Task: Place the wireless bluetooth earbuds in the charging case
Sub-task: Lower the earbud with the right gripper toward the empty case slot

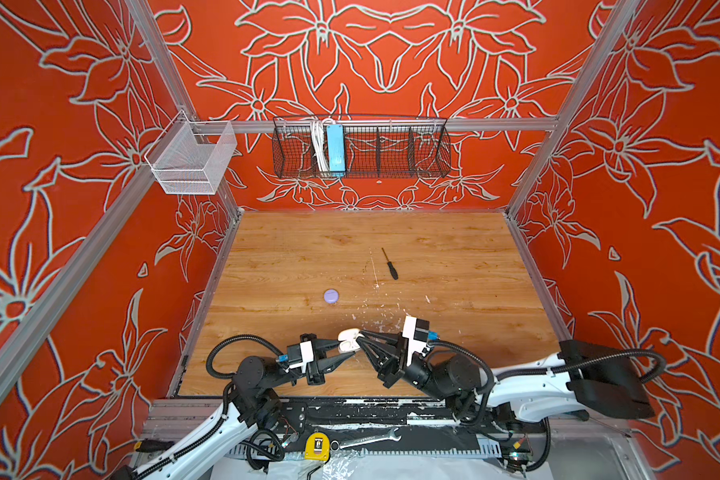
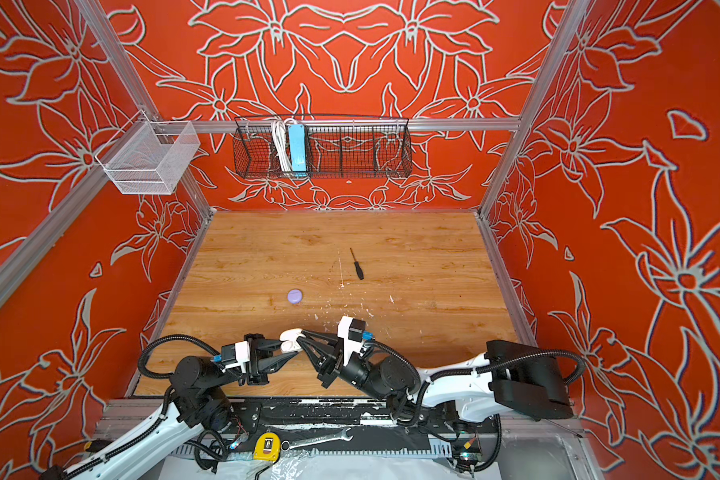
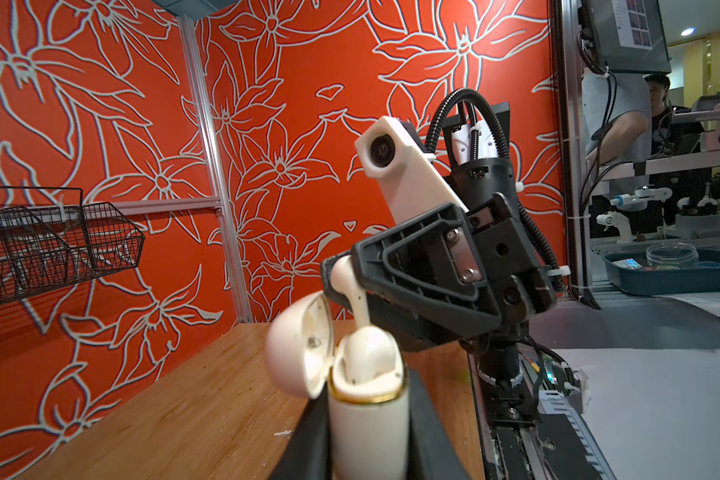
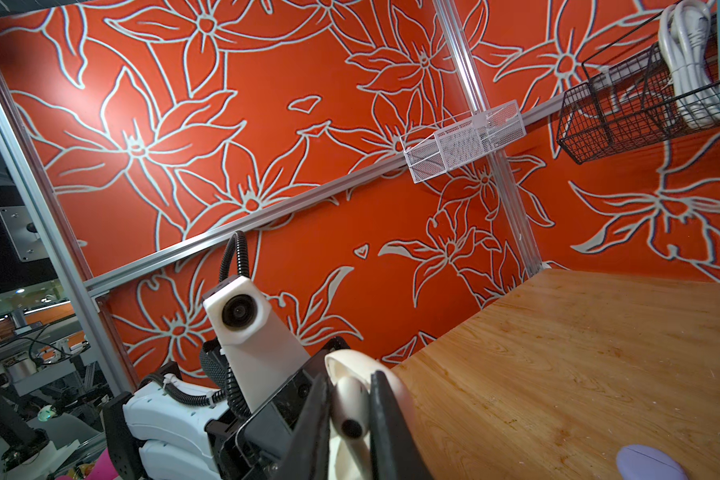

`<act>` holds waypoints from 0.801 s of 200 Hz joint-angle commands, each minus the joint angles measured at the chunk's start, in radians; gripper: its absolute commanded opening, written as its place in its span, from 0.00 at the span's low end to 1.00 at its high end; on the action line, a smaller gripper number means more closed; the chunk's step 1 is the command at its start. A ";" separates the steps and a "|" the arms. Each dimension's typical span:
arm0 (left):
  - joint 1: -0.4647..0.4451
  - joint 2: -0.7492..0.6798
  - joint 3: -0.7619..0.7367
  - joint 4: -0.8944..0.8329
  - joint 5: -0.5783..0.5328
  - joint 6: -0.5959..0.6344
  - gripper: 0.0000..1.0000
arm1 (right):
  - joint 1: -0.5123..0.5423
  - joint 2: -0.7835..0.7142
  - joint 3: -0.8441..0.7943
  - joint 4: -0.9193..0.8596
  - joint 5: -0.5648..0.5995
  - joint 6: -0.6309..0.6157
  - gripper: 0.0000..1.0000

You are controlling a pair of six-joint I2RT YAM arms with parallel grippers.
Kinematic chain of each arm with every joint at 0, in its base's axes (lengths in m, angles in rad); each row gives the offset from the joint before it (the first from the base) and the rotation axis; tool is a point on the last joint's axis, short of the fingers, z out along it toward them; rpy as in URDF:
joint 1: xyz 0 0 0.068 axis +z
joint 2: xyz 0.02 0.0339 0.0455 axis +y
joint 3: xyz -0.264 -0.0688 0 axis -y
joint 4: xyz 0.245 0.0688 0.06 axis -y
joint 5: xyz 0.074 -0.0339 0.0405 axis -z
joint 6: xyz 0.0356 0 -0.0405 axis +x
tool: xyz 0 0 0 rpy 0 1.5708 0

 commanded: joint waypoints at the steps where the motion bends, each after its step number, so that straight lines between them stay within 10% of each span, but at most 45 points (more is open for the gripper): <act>1: -0.011 -0.018 -0.007 0.035 0.004 -0.005 0.00 | 0.005 0.016 0.025 0.020 0.046 -0.004 0.06; 160: -0.019 -0.104 -0.034 0.026 -0.028 0.003 0.00 | 0.005 0.055 -0.019 0.020 0.244 0.101 0.02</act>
